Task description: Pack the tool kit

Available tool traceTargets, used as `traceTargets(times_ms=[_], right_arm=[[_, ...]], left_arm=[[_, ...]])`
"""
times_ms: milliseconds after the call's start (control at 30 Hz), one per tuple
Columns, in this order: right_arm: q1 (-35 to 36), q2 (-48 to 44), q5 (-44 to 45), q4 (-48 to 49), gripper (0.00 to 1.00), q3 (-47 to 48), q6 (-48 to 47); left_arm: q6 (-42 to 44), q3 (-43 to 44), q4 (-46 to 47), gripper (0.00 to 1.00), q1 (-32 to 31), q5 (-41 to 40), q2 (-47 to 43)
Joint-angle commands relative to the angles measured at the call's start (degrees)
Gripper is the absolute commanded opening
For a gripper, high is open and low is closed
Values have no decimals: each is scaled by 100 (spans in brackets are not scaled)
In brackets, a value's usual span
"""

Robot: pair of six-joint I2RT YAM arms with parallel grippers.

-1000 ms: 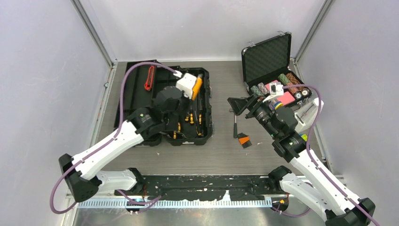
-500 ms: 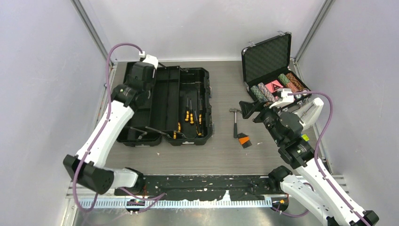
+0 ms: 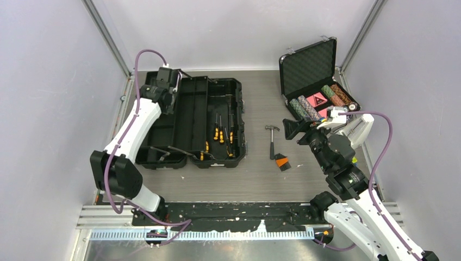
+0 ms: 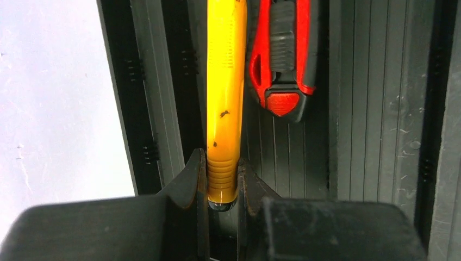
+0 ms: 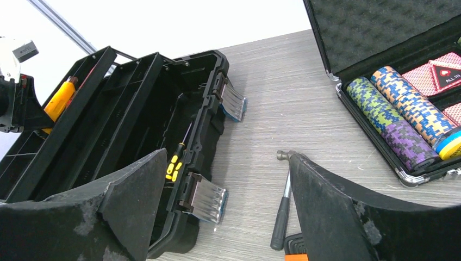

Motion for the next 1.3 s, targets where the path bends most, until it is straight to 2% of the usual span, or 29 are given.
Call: traceTargets(times_ms=[0,300,467,533,700,733,833,1033,1167,1267], right_arm=[[6,-23,186,36,88,-22,-65],[6,227,141,46,88,63,-153],[6,173,130,55,89,-32,-83],[3,143,143,59,89,-76,-76],[6,186,165,55,90,-25,-142],[8,221,156,55,90,-13,-154],[6,298,140,59,90,7,-145],[6,482,95,86,90,5,-126],[-7,976,99,-174,90,272,-229],[-43,1558,36,-518,90,591,-263]], left_arm=[[-286,235,-425,0,-2,92,4],[-586,277,-839,0,-135,-474,46],[-712,532,-1189,4,-203,-898,313],[-729,608,-1253,12,-227,-912,366],[-771,653,-1205,42,-399,-535,259],[-780,653,-1187,46,-444,-429,200],[-802,622,-1132,53,-519,-49,44],[-886,529,-995,57,-521,386,-487],[-964,279,-636,70,-515,581,-1202],[-1059,-220,-5,82,-512,813,-1925]])
